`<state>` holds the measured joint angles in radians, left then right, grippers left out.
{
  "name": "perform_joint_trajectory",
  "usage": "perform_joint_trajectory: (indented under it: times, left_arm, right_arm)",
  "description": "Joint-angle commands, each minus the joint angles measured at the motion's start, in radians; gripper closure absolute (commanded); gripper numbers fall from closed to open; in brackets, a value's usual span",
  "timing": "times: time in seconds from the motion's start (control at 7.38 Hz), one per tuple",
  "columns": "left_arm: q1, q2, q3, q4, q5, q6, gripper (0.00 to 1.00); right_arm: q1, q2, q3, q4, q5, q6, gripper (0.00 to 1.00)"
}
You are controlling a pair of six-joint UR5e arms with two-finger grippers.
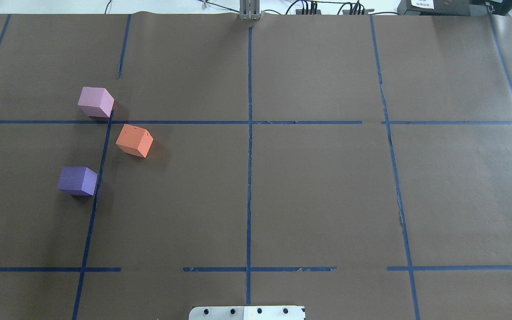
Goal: Arrange blocks in a line
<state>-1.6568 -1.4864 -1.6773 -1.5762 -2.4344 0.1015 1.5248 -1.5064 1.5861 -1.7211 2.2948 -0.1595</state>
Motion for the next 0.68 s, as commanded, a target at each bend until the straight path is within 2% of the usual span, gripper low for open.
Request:
perform_joint_trajectory:
  times: [0.0, 0.54]
  left_arm:
    - [0.0, 0.0, -0.002, -0.001, 0.002, -0.002, 0.0]
    - [0.0, 0.0, -0.007, -0.002, 0.008, -0.003, 0.0]
  right_arm:
    - [0.0, 0.0, 0.0, 0.0, 0.0, 0.0, 0.0]
    - [0.0, 0.0, 0.0, 0.0, 0.0, 0.0, 0.0]
